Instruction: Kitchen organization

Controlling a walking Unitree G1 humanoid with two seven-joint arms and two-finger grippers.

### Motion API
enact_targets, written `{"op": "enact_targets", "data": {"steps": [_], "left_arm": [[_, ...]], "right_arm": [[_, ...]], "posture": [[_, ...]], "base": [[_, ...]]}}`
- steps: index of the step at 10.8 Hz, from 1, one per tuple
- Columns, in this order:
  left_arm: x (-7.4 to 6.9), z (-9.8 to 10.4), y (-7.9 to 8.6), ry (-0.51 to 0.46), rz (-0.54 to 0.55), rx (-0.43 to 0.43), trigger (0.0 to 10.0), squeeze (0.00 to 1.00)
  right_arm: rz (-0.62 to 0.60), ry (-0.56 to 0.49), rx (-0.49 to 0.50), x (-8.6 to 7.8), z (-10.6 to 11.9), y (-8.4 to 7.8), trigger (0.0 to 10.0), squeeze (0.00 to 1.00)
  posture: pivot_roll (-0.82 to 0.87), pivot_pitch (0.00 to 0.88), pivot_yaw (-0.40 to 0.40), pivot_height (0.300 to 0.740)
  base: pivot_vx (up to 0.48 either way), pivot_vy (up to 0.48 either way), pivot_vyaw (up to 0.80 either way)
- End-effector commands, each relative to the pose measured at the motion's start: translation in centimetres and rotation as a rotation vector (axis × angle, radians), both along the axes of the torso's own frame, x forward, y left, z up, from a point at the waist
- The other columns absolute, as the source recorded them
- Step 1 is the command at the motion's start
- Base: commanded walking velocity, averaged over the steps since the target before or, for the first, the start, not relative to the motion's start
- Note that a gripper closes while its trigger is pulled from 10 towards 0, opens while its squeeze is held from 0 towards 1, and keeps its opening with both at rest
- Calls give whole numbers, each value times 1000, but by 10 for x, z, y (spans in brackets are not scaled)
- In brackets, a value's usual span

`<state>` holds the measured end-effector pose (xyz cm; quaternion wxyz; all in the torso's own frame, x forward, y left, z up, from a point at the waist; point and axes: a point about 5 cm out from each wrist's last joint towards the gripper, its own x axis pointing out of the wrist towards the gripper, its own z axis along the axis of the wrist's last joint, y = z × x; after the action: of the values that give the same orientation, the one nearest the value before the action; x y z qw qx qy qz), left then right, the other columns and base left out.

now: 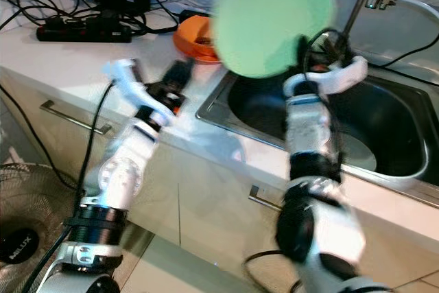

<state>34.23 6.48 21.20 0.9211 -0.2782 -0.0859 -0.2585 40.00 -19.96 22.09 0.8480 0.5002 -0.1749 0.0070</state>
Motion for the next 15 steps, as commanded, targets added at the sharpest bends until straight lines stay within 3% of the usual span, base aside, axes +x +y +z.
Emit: {"op": "enact_targets", "data": {"steps": [1, 2, 3, 4, 5, 6, 7, 8, 10, 12, 15], "left_arm": [[-5, 3, -8, -38, -29, 94, 10000, 0], [-9, 1, -11, -55, -45, 172, 10000, 0], [-10, 0, -12, -61, -51, 205, 10000, 0], [-13, -3, -15, -73, -72, 261, 10000, 0], [-14, -4, -15, -76, -80, 280, 10000, 0], [-15, -10, -14, -57, -76, 377, 10000, 0], [-16, -13, -14, -44, -85, 412, 10000, 0], [-16, -17, -13, -28, -90, 448, 10000, 0], [-18, -20, -14, -21, -105, 471, 10000, 0], [-20, -21, -15, -16, -114, 494, 10000, 0], [-21, -21, -12, -9, -102, 504, 10000, 0]], "right_arm": [[-101, -19, -92, 1, 16, -14, 10000, 0], [-208, 4, -232, -1, 22, -26, 10000, 0], [-248, 9, -292, -2, 24, -28, 10000, 0], [-326, 42, -445, -3, 27, -31, 10000, 0], [-347, 58, -521, -3, 27, -30, 10000, 0], [-353, 97, -704, -1, 22, -24, 10000, 0], [-359, 124, -838, 1, 18, -19, 10000, 0], [-370, 187, -1036, 3, 9, -11, 10000, 0], [-344, 254, -1225, 5, -6, -1, 10000, 0], [-333, 395, -1302, 4, -26, -2, 10000, 0], [-237, 443, -1379, 3, -46, 13, 10000, 0]], "posture": [[264, 0, -61, 740], [266, 0, -62, 740], [268, 0, -61, 740], [268, 0, -59, 740], [269, 0, -59, 740], [274, 0, -59, 740], [275, 0, -59, 740], [283, 0, -62, 740], [286, 0, -63, 740], [299, 0, -71, 740], [313, 0, -78, 740]], "base": [[0, 0, 0], [0, 0, 0], [0, 0, 0], [0, 0, 0], [0, 0, 0], [0, 0, 0], [0, 0, 0], [0, 0, 0], [0, 0, 0], [0, 0, 0], [0, 0, 0]]}}
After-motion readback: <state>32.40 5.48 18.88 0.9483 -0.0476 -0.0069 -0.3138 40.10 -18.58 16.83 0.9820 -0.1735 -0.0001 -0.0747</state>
